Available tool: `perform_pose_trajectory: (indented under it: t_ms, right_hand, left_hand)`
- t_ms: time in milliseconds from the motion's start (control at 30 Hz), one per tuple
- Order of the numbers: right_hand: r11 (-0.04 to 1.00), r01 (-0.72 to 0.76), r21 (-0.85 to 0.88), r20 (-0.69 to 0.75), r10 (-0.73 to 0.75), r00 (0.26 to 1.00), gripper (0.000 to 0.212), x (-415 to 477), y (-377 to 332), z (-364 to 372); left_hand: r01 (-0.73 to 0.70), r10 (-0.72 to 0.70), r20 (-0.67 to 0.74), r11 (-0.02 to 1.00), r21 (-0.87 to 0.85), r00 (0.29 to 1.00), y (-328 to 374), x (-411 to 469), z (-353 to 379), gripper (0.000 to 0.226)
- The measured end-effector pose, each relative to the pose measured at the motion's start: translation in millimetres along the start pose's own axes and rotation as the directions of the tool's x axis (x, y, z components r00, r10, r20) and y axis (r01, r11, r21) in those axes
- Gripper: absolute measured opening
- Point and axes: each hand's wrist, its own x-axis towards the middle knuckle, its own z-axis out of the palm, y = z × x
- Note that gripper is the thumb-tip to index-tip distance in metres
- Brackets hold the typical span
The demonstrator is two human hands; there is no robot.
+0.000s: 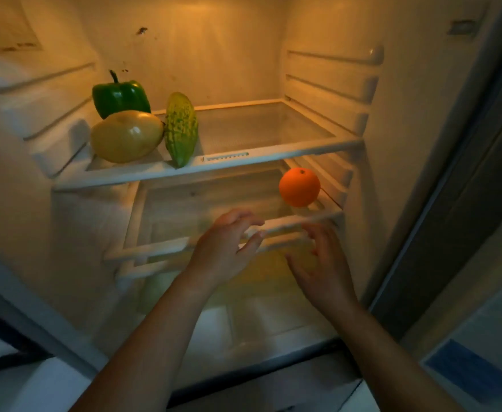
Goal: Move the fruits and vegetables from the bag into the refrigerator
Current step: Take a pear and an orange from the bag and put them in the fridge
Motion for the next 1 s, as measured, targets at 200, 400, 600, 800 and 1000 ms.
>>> perform_pose_trajectory:
  t_ms: [200,400,600,800,1000]
  right_hand:
    - [0.983,-0.172,-0.06,0.027,0.173,0.984,0.046,-80,-15,8]
    - [0.909,-0.369,-0.194,0.039,0.383,0.923,0.043,-158,-37,1]
    - [0.802,-0.528,-0.281,-0.021,0.545,0.838,0.044,-239,-54,-35]
    - [0.638,-0.684,-0.352,-0.101,0.701,0.706,0.05,-312,-69,-88]
    - [0.512,-0.784,-0.35,-0.182,0.784,0.593,0.054,-383,-73,-156]
  left_hand:
    - [-0.018,0.022,0.041,0.994,-0.105,0.999,9,-62,-6,0.044]
    - [-0.035,0.085,0.325,0.987,-0.156,0.942,14,-119,26,0.035]
    - [-0.128,0.225,0.58,0.97,-0.205,0.783,44,-158,67,0.038]
    - [-0.225,0.358,0.711,0.934,-0.278,0.605,93,-194,100,0.044]
    - [-0.328,0.441,0.798,0.888,-0.322,0.41,178,-231,143,0.048]
